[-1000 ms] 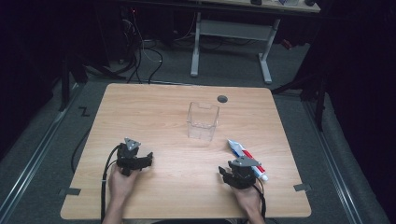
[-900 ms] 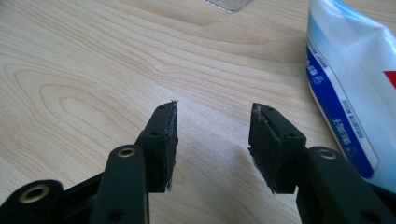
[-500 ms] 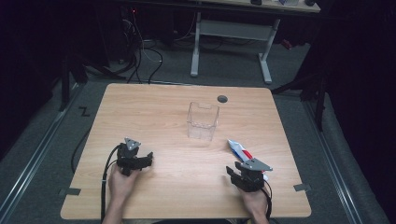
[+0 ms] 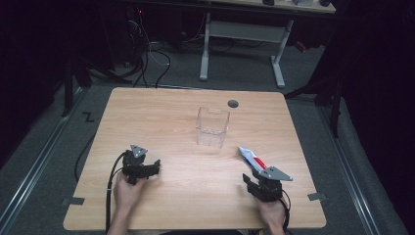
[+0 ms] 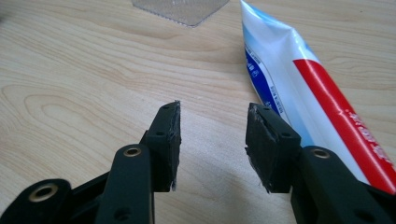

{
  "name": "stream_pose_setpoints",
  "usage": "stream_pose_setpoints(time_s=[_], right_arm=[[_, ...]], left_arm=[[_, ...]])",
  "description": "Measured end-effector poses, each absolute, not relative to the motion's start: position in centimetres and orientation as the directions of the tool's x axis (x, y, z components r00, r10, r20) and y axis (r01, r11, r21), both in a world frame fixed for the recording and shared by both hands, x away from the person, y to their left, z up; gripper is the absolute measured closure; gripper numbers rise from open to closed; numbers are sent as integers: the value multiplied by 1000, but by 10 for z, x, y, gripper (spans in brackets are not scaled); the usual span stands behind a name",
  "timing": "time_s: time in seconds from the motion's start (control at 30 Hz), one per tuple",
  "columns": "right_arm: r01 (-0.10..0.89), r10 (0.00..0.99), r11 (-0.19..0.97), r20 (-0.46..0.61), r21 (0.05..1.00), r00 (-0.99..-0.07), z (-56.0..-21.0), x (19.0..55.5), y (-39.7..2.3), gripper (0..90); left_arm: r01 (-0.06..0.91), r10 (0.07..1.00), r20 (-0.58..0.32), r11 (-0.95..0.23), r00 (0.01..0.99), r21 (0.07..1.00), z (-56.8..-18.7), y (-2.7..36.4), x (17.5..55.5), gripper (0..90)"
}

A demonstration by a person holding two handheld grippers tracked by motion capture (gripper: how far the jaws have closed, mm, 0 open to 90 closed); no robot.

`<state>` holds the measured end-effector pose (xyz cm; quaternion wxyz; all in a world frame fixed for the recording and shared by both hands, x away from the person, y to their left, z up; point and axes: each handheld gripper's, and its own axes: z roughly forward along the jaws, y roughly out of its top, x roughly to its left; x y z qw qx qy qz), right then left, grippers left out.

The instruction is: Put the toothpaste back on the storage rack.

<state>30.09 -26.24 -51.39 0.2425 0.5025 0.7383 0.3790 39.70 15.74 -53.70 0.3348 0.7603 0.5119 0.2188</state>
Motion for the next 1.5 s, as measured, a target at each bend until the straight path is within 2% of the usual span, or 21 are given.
stream_pose_setpoints(time_s=[0.67,1.1,1.5], right_arm=[[551,940,161,44,819,-340,-495,308,-281,486],[583,945,196,6,789,-327,-485,324,-293,444],[647,934,272,-35,712,-355,-483,352,-289,410]], left_arm=[[633,926,-10,-250,378,733,-537,157,397,193],[633,926,-10,-249,377,733,-537,157,397,191],[633,926,-10,-249,377,733,-537,157,397,191]])
